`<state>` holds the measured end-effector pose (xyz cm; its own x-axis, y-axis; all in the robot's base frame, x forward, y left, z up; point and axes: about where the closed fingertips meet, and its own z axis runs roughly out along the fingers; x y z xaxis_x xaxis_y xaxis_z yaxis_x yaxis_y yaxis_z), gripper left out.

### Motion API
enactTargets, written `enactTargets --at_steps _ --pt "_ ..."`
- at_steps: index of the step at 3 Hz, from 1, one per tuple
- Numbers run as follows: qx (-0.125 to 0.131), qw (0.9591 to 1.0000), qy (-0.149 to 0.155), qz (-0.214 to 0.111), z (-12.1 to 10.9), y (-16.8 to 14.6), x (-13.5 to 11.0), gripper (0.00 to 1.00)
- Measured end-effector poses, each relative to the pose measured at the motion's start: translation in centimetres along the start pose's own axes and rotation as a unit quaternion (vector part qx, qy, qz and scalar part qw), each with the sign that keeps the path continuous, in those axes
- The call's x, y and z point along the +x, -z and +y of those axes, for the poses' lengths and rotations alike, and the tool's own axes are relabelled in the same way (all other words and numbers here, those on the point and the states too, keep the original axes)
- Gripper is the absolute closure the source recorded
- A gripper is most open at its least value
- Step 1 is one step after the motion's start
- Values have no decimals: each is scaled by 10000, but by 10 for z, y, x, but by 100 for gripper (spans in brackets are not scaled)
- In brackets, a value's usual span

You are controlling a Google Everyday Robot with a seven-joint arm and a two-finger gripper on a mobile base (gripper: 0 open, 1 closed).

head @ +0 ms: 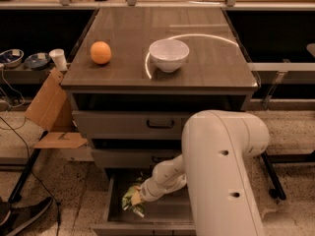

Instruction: Place green jalapeno chip bag into bottom drawer

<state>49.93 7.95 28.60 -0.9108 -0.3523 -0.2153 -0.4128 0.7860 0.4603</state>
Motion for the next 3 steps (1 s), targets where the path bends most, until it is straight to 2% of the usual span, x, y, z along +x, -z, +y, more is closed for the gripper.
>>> enactTargets --at_steps 1,3 --pt "113 9994 -328 -79 -18 -2 3 50" --pt "53 9981 -560 -262 -24 12 7 4"
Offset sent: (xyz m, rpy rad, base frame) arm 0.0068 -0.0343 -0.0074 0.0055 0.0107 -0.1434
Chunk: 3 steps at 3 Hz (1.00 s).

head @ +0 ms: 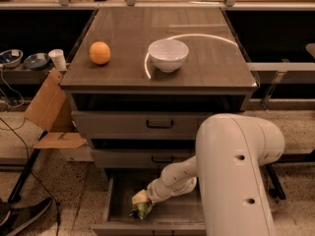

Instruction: Place green jalapeno chip bag into bottom drawer

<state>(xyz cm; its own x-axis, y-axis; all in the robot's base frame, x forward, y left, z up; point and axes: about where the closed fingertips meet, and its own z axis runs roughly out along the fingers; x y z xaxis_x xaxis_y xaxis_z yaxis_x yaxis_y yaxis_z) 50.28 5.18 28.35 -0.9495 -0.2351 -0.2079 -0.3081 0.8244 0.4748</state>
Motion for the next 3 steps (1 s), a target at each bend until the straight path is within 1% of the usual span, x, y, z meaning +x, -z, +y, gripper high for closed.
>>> enactTargets --at_steps 1,2,3 --pt "-70 9998 5 -162 3 15 -3 0" --pt "-181 9989 50 -434 6 41 -6 0" --pt "-413 9961 109 -768 5 83 -5 0"
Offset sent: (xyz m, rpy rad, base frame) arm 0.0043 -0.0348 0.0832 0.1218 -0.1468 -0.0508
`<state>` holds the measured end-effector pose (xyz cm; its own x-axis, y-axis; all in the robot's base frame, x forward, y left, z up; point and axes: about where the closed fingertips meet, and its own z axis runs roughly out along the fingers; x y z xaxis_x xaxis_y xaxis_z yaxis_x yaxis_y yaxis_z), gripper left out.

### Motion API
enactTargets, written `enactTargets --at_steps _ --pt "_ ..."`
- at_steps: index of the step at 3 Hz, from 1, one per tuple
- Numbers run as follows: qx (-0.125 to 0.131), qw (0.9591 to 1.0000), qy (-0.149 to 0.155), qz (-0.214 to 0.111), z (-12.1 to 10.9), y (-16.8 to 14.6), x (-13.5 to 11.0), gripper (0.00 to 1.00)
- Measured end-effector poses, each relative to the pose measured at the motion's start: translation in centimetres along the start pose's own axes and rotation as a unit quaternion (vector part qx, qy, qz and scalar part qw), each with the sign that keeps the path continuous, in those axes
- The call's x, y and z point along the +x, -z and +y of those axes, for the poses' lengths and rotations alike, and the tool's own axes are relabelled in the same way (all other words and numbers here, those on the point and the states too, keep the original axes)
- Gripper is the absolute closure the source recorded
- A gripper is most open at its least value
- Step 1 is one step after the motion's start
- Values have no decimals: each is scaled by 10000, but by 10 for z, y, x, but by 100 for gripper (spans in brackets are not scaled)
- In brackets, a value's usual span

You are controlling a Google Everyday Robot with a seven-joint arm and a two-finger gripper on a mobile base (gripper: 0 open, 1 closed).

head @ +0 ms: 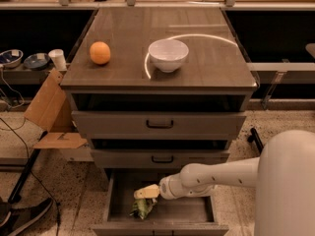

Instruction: Place green jalapeno chip bag into bottom drawer

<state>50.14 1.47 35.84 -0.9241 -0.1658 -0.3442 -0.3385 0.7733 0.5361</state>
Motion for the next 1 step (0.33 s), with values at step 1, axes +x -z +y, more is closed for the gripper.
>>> enactTargets --at_steps 1 --pt "0 10000 0 0 0 0 0 0"
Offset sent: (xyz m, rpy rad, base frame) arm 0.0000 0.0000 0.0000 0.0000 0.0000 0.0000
